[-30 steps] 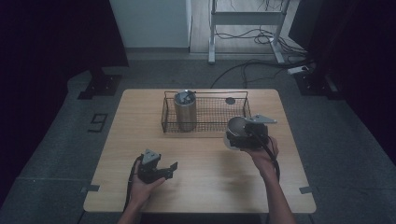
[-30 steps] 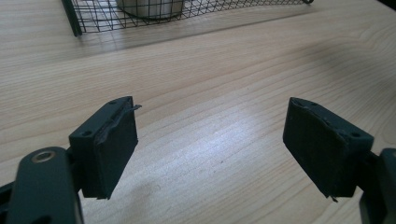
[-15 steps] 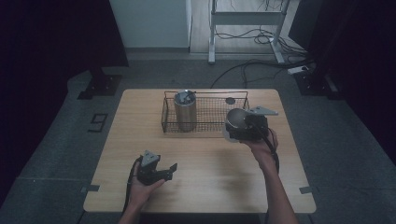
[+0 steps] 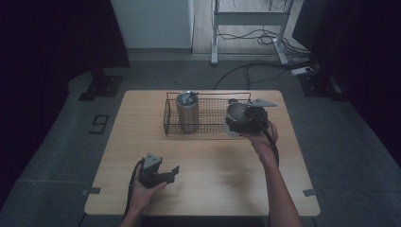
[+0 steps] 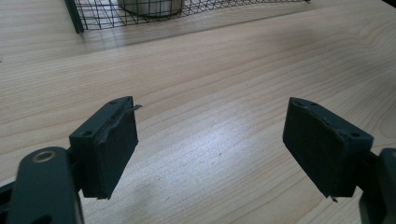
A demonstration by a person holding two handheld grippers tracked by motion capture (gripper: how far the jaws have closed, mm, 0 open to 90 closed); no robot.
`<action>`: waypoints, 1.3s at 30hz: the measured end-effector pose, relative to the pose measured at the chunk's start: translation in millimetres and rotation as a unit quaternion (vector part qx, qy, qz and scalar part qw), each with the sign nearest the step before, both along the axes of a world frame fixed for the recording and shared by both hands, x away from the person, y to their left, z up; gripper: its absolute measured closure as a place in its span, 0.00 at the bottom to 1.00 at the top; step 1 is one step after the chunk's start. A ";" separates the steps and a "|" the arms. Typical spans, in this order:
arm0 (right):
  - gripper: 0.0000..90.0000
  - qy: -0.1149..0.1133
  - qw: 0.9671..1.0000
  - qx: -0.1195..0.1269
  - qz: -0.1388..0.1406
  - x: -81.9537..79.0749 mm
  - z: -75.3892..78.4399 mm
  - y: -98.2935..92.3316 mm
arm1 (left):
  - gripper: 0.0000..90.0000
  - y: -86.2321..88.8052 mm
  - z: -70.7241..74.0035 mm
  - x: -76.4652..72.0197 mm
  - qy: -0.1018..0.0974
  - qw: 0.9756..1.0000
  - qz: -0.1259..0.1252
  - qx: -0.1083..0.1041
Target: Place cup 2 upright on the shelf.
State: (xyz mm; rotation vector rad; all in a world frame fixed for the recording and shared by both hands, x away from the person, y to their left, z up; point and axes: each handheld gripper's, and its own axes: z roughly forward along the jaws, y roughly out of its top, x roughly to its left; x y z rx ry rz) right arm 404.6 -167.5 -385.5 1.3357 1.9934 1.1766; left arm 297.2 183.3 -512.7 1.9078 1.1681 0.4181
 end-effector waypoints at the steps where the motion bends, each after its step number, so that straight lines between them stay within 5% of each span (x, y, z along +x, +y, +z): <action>1: 0.08 0.001 1.000 -0.001 -0.001 1.7 0.5 -0.2 | 0.20 -0.3 -0.1 -0.2 0.001 1.000 0.000 0.001; 20: 0.08 -0.001 1.000 -0.006 -0.012 33.6 7.0 -5.3 | 0.20 -3.6 -2.0 -1.4 0.002 1.000 -0.006 0.007; 39: 0.08 0.013 1.000 -0.001 -0.025 63.0 -5.1 -8.9 | 0.21 0.6 -3.9 1.4 0.006 1.000 0.000 0.009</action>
